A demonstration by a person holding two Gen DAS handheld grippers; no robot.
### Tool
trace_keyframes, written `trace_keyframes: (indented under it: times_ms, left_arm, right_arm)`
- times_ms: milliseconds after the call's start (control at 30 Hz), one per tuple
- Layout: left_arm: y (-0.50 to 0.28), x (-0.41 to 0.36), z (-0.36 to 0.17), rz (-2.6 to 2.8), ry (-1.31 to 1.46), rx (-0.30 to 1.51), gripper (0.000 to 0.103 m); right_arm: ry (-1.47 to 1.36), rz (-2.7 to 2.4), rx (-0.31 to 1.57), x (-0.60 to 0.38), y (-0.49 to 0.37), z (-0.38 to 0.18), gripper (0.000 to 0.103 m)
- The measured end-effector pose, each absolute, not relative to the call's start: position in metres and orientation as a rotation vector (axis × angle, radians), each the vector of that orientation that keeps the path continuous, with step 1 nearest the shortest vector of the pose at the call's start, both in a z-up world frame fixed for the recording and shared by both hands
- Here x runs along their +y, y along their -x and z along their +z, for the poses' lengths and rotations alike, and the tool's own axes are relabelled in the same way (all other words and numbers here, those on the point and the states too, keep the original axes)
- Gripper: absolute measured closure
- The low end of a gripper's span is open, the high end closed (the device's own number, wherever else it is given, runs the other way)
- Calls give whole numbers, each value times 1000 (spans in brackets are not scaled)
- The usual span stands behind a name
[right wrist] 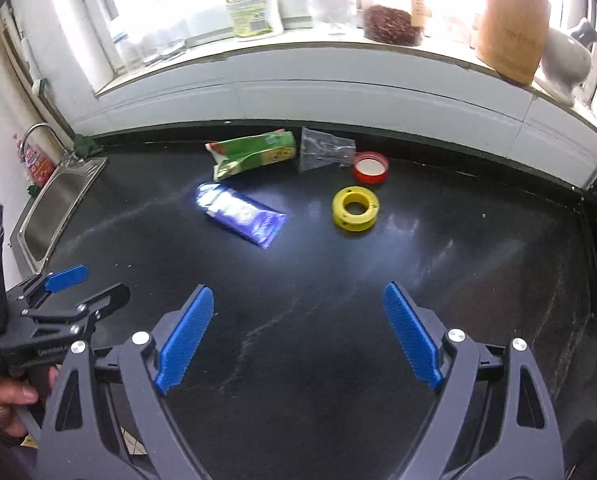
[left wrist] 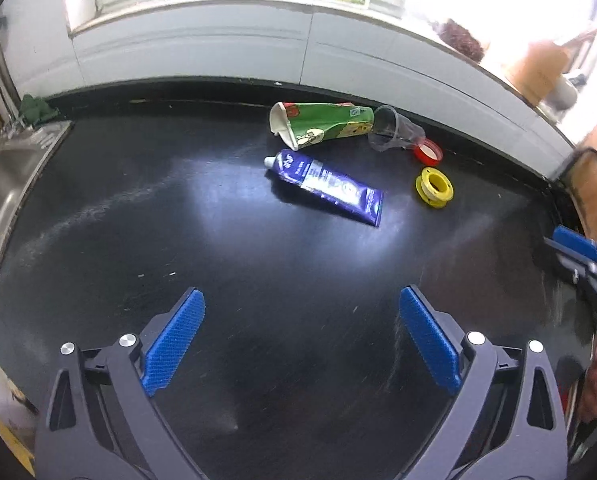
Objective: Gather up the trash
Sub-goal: 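Grasp the blue toothpaste tube with the left tool while the right tool grasps the yellow tape roll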
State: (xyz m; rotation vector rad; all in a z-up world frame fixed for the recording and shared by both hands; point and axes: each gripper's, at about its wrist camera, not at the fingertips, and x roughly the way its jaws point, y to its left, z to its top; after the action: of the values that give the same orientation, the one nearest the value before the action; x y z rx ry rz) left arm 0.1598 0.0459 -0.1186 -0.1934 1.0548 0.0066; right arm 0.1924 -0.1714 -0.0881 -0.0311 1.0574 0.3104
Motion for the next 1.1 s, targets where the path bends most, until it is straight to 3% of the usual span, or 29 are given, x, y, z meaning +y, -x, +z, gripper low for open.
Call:
trace_keyframes:
  times_ms: [567, 900, 967, 1100]
  left_arm:
    - [-304, 33, -197, 433, 572, 1150, 8]
    - [-339, 24, -219, 607, 512, 1187, 9]
    - [-339, 20, -220, 628, 470, 1190, 13]
    - [-335, 16, -212, 619, 422, 1155, 48]
  right_arm:
    - [65, 373, 1212, -193, -297, -163, 18]
    - [129, 382, 1257, -175, -339, -212, 19]
    - [165, 387, 1244, -169, -342, -215, 19]
    - [216, 389, 1226, -161, -346, -217, 37]
